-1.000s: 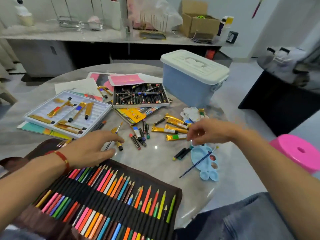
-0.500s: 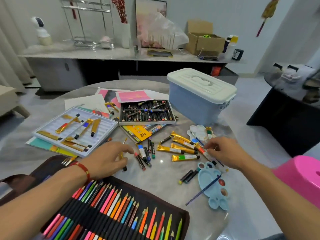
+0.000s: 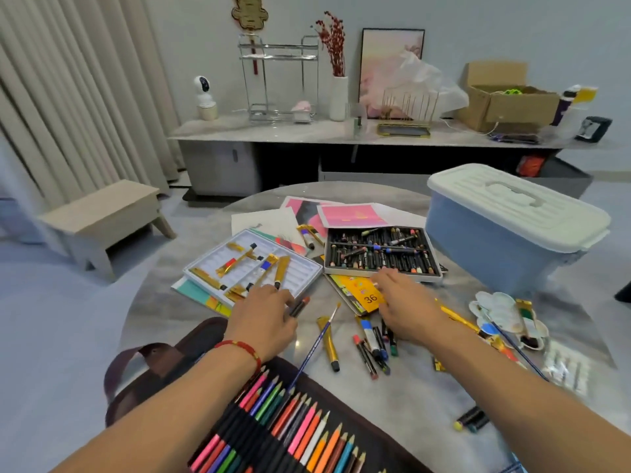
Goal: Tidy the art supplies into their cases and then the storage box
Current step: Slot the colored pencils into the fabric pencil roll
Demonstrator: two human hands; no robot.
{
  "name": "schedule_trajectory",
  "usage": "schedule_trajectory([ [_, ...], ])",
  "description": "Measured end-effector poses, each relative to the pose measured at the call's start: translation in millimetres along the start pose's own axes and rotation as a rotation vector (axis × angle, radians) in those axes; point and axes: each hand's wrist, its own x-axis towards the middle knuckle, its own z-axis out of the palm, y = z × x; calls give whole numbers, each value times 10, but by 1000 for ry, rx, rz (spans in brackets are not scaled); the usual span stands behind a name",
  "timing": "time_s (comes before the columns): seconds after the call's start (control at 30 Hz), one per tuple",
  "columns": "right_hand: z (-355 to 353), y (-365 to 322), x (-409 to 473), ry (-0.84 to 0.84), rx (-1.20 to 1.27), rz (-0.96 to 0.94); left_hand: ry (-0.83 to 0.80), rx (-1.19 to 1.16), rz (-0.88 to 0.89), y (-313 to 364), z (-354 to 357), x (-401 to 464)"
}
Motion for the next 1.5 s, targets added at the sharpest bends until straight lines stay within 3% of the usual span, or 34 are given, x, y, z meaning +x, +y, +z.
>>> schedule_trajectory([
  [0.1,70,-31,173,24,-30,59,0,6,-56,-215,57,28],
  [0.23,175,-14,161,26,-146,55,-16,-34,0,-373,151,40],
  [0.37,135,-75,165,68,-98,35,8,12,30,-388,173,79],
  [0.5,68,-281,102,92,-33,-97,5,60,47,-320,95,88],
  [0.67,-46,-652,-76,93,36,-289,148,-159,-116,-626,-185,-25],
  [0.8,-95,-818,-278,-7,-13,-354,-80,88,-261,-1006,-157,-328],
  [0.97,35,-833,-355,-69,-222,-454,-229,83,-372,-1270,-135,-603],
  [1.1,162,-866,-300,40,-311,-479,-289,33,-346,-1356,-141,-713],
  [1.3,76,-925,-233,64,-393,-552,-329,115,-306,-1348,-110,-766],
  [1.5,-152,-659,-180,150,-325,-396,-310,97,-282,-1408,-116,-755],
])
